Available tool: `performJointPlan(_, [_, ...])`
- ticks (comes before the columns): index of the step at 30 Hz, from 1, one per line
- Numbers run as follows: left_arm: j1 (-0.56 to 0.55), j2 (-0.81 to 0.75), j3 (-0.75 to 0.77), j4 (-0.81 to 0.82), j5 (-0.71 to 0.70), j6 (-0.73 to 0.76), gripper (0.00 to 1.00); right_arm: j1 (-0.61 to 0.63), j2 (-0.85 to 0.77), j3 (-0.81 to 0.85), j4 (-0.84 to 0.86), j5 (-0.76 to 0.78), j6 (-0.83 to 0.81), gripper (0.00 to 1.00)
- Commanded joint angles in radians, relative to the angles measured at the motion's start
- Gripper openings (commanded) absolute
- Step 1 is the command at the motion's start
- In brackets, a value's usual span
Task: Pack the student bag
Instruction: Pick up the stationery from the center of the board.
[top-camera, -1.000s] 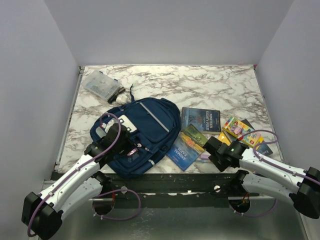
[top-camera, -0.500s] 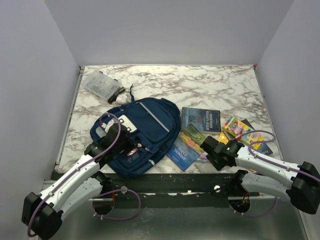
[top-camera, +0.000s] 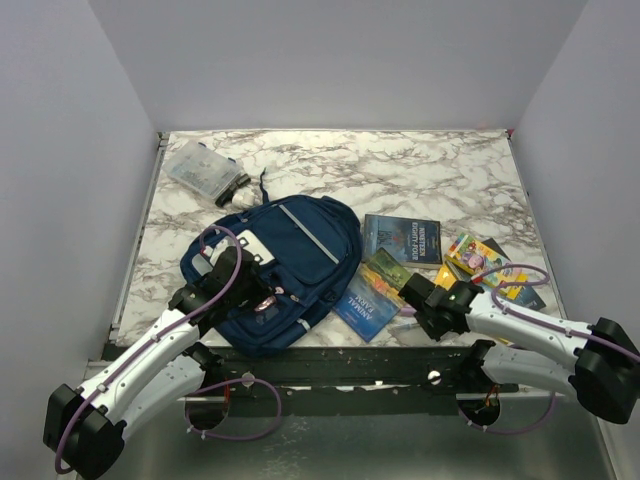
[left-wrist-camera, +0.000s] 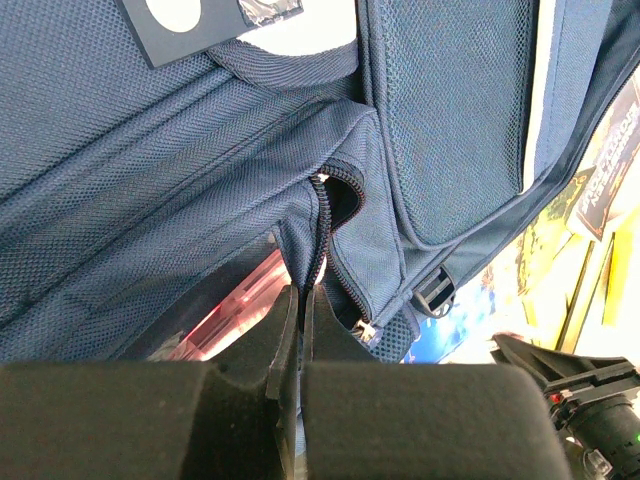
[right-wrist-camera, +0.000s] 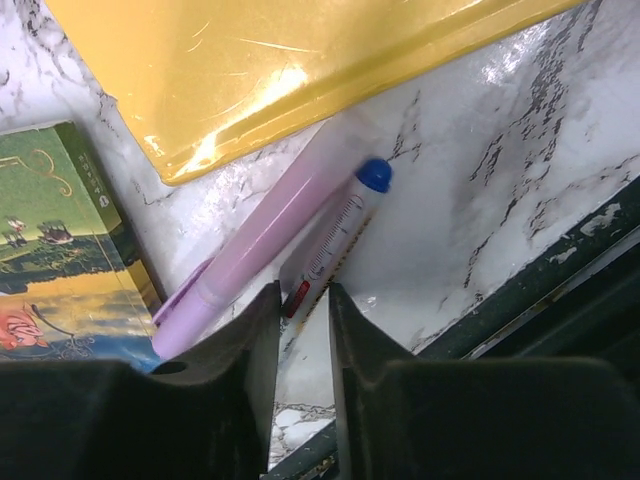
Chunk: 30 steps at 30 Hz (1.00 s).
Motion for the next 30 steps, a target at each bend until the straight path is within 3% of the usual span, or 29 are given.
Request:
performJointPlan(1, [0.0, 0.005, 0.017, 0.062, 0.044, -0.011, 0.0, -0.004, 0.019, -0.033, -0.041, 0.019, 0.071, 0.21])
performJointPlan(8, [-0.001, 0.001, 0.016, 0.062, 0.043, -0.008, 0.0, -0.005, -0.081, -0.018, -0.127, 0.036, 0.1, 0.01])
performJointPlan(15, [0.0, 0.016, 0.02, 0.065, 0.043, -0.003, 0.0, -0.005, -0.194, 0.112, -0.211, 0.125, 0.008, 0.01])
performJointPlan(19, [0.0, 0.029, 0.026, 0.069, 0.038, 0.008, 0.0, -0.005, -0.182, 0.189, -0.167, 0.148, -0.107, 0.01])
performJointPlan(22, [0.0, 0.023, 0.027, 0.068, 0.05, 0.005, 0.0, -0.005, -0.166, 0.192, 0.025, 0.142, -0.333, 0.01])
performJointPlan(26, [0.0, 0.002, 0.011, 0.07, 0.04, 0.002, 0.0, -0.005, -0.188, 0.135, 0.54, 0.008, -0.705, 0.01])
performJointPlan(30, [0.0, -0.006, -0.001, 0.073, 0.047, -0.008, 0.0, -0.005, -0.071, 0.124, 0.966, -0.13, -0.859, 0.01])
